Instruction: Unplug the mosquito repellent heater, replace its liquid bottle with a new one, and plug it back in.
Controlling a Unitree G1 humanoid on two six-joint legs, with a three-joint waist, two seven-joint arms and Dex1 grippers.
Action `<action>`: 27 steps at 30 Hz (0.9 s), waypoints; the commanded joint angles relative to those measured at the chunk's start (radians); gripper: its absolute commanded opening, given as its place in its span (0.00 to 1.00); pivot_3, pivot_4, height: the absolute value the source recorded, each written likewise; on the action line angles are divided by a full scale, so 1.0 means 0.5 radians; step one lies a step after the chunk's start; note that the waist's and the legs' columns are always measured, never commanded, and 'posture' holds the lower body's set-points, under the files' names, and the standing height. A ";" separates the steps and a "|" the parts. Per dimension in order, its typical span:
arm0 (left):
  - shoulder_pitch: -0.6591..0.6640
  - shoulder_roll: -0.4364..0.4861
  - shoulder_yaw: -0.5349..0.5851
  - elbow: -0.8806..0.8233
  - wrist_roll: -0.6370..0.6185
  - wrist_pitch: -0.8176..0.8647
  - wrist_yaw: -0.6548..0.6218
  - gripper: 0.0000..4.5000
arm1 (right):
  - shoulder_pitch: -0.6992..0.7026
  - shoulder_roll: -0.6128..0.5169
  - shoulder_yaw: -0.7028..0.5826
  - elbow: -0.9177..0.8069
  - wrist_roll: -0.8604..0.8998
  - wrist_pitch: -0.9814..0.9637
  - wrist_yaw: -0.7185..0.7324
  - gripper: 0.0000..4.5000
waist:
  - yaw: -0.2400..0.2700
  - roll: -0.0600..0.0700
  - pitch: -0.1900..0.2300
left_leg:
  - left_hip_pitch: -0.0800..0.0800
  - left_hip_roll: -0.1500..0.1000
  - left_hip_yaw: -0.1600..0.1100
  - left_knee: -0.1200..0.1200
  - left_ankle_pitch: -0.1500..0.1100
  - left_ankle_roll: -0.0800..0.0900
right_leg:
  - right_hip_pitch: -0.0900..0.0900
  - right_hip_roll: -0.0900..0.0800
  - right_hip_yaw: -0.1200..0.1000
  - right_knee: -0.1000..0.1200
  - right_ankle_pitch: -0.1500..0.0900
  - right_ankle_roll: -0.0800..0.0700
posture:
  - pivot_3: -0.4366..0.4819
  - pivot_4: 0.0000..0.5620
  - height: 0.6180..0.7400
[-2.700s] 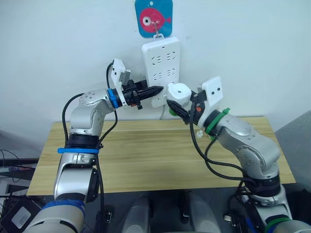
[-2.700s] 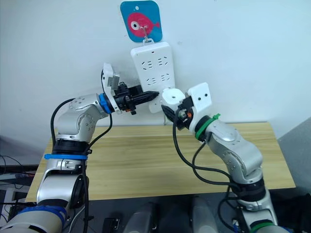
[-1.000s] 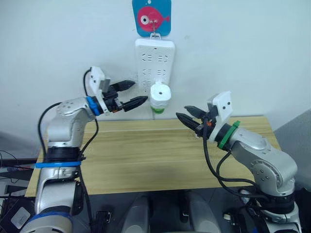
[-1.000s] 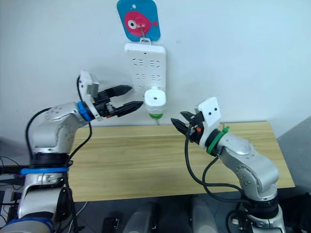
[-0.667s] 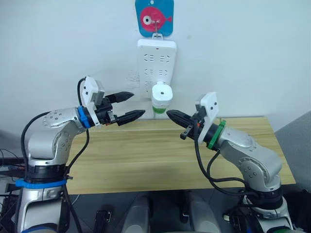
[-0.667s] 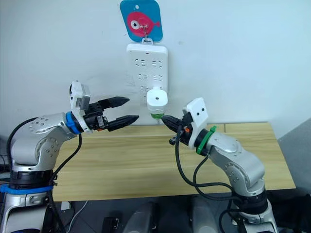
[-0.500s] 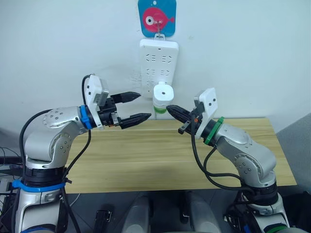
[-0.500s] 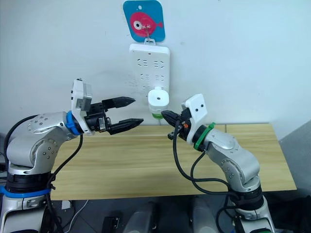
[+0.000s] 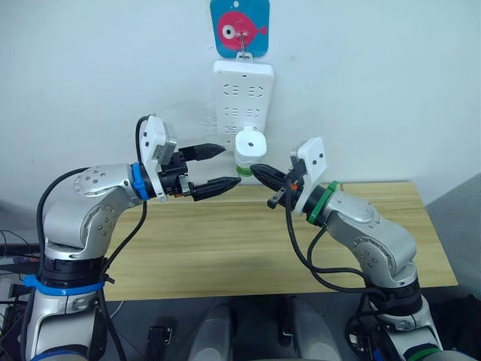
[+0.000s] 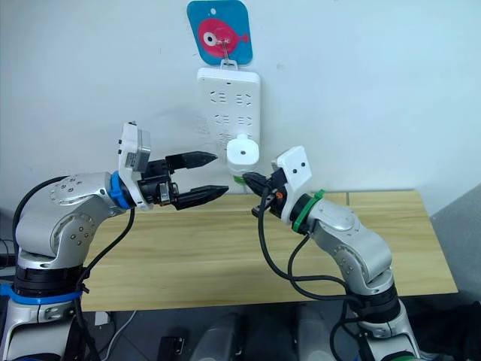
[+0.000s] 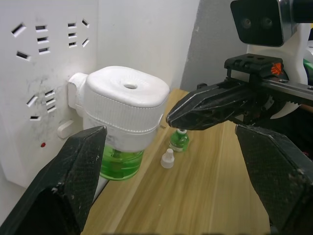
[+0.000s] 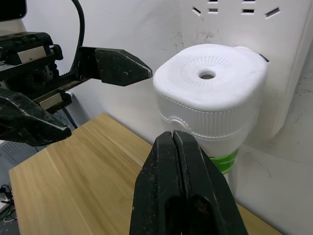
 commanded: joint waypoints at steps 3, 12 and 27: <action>-0.025 0.037 0.012 -0.007 -0.019 -0.023 -0.030 1.00 | -0.020 0.001 0.011 -0.066 0.017 -0.012 0.030 0.00 | 0.000 0.000 0.000 | 0.000 0.000 0.000 0.000 0.000 0.000 | 0.000 0.000 0.000 0.000 0.000 0.000 | 0.55 0.38 1.00; -0.033 0.040 0.007 0.007 -0.012 -0.030 -0.035 1.00 | -0.055 0.036 0.022 0.000 -0.070 -0.069 -0.015 0.00 | 0.000 0.000 0.000 | 0.000 0.000 0.000 0.000 0.000 0.000 | 0.000 0.000 0.000 0.000 0.000 0.000 | 0.55 0.39 1.00; -0.042 0.036 -0.001 0.041 0.008 -0.057 -0.034 1.00 | -0.085 0.119 -0.079 0.070 -0.137 -0.097 -0.116 0.00 | 0.000 0.000 0.000 | 0.000 0.000 0.000 0.001 0.000 0.000 | 0.000 0.000 0.000 0.000 0.000 0.000 | 0.55 0.39 1.00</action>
